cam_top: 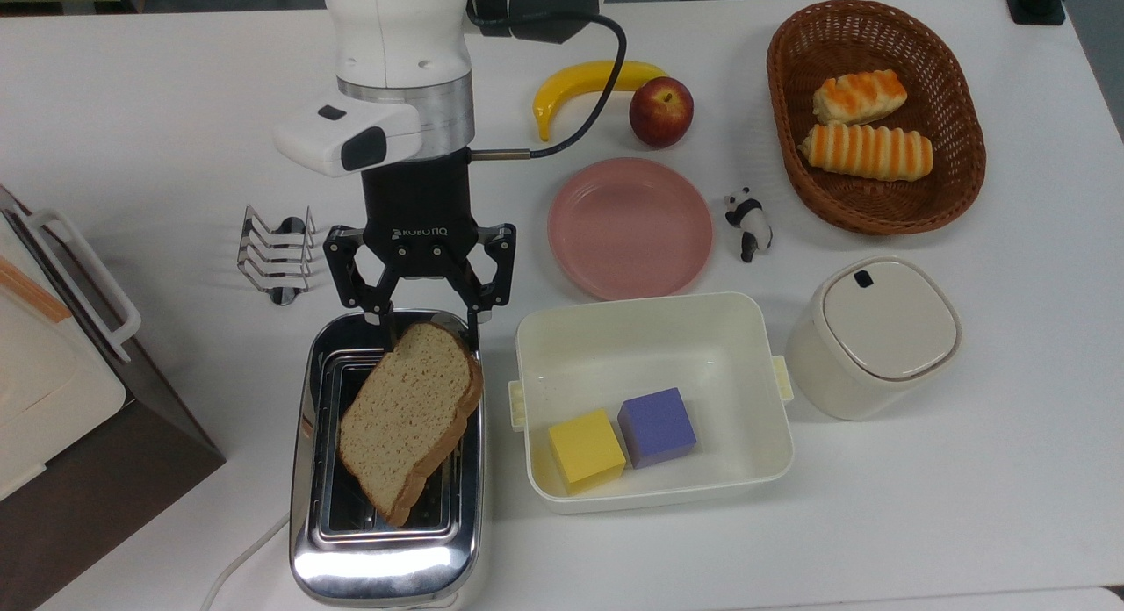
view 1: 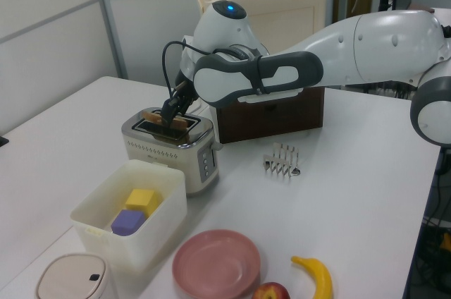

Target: Put the bread in the toaster

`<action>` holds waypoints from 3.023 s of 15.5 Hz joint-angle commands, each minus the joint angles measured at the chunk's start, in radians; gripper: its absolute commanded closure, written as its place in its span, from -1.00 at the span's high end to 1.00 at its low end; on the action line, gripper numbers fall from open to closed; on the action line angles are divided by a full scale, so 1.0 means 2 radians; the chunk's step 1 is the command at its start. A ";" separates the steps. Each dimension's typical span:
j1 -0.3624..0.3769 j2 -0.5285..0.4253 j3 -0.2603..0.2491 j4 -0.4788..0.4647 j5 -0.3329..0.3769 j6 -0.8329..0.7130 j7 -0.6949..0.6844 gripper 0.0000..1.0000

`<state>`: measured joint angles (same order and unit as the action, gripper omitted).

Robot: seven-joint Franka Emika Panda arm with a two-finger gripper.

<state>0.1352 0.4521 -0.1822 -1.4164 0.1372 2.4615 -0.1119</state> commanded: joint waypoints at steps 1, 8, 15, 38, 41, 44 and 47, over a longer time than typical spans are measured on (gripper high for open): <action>0.001 -0.004 -0.003 -0.007 -0.013 0.010 -0.006 0.12; -0.005 -0.001 -0.007 -0.004 -0.013 0.011 -0.006 -0.29; -0.018 -0.002 -0.009 0.005 -0.008 0.032 -0.003 -1.00; -0.017 -0.032 -0.004 0.006 0.002 0.035 0.095 -1.00; -0.017 -0.036 -0.004 0.006 0.002 0.033 0.098 -1.00; -0.017 -0.040 -0.004 0.005 -0.003 0.008 0.095 -1.00; -0.017 -0.043 -0.004 0.006 -0.006 -0.039 0.085 -1.00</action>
<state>0.0937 0.4054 -0.1862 -1.3729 0.1334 2.4642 0.0678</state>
